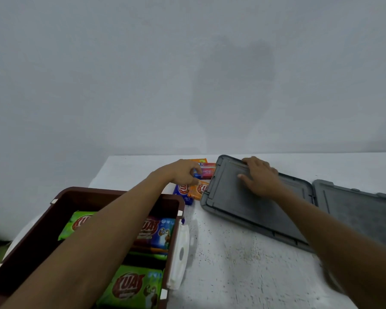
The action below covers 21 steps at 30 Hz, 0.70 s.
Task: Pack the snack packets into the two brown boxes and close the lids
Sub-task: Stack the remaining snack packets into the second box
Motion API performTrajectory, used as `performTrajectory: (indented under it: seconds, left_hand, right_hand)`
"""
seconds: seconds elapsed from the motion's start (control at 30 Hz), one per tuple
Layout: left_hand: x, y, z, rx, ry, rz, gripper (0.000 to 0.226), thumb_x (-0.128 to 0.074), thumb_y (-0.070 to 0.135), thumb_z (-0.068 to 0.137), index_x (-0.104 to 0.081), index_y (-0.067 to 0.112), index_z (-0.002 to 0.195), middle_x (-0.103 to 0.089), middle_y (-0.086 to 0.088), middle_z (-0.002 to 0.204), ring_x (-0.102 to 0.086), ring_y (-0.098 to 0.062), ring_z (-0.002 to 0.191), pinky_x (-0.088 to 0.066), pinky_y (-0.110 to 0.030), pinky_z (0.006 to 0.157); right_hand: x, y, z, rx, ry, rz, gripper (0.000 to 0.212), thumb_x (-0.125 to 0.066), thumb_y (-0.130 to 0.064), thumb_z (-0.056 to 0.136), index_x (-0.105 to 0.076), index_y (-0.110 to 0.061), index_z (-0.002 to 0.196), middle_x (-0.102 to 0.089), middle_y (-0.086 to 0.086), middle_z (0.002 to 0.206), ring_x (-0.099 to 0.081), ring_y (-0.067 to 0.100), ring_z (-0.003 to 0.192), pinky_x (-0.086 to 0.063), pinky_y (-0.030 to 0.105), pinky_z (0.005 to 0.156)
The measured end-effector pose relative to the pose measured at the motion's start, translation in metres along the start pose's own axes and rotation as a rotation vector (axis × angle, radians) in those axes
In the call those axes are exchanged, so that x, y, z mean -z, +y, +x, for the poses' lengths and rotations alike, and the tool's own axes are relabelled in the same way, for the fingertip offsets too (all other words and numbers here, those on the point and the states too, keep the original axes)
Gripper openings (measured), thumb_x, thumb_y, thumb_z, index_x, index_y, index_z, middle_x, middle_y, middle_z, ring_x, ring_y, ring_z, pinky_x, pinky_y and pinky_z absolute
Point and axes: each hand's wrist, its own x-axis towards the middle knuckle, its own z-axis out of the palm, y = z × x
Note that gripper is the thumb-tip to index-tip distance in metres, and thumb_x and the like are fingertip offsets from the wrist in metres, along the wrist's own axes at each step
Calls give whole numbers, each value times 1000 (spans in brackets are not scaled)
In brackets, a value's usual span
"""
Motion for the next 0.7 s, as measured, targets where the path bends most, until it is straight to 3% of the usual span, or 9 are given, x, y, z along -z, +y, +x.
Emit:
performTrajectory:
  seconds: [0.07, 0.13, 0.23, 0.37, 0.5, 0.6, 0.7]
  left_hand:
    - [0, 4, 2, -43, 1, -12, 35, -54, 30, 97, -57, 15, 129, -55, -10, 124, -51, -18, 101, -42, -32, 86]
    - [0, 8, 4, -59, 5, -26, 32, -49, 27, 100, -59, 16, 128, -55, -8, 127, -51, -17, 100, -43, -34, 90]
    - [2, 12, 7, -55, 66, -85, 30, -48, 27, 100, -61, 19, 126, -56, -6, 131, -54, -18, 100, -43, -32, 88]
    - [8, 20, 14, -28, 166, -124, 35, -48, 35, 99, -57, 20, 129, -60, -6, 129, -55, -24, 115, -43, -33, 93]
    - [10, 46, 28, -44, 241, -181, 45, -52, 39, 97, -44, 28, 140, -62, -6, 124, -57, -23, 107, -43, -32, 91]
    - [6, 74, 47, -119, 332, -40, 54, -54, 42, 94, -39, 26, 143, -55, -8, 134, -52, -27, 117, -44, -42, 99]
    - [-7, 111, 66, -123, 429, 60, 56, -52, 48, 93, -40, 23, 141, -49, -11, 130, -46, -31, 120, -43, -48, 98]
  right_hand:
    - [4, 17, 8, -128, -79, 13, 67, -44, -54, 94, -19, -26, 150, -30, 7, 154, -24, 30, 143, -18, 58, 112]
    - [8, 29, 17, -179, -148, 29, 68, -48, -55, 93, -24, -25, 149, -37, 8, 151, -32, 30, 139, -21, 56, 112]
    - [16, 28, 29, -88, -152, 128, 48, -52, -53, 92, -53, -21, 127, -57, 5, 131, -50, 26, 119, -41, 43, 100]
    - [39, 14, 32, 8, -134, 153, 28, -53, -53, 91, -56, -26, 100, -59, 0, 109, -54, 22, 102, -45, 39, 90]
    - [59, 35, 19, -45, -8, 261, 27, -52, -50, 93, -53, -23, 89, -57, 0, 93, -56, 23, 90, -44, 35, 75]
    - [75, 65, -1, -168, 109, 324, 32, -50, -49, 94, -55, -18, 91, -59, 4, 95, -54, 22, 87, -38, 32, 72]
    - [85, 101, -32, -354, 165, 374, 39, -47, -49, 96, -56, -11, 94, -61, 10, 101, -53, 24, 88, -37, 32, 72]
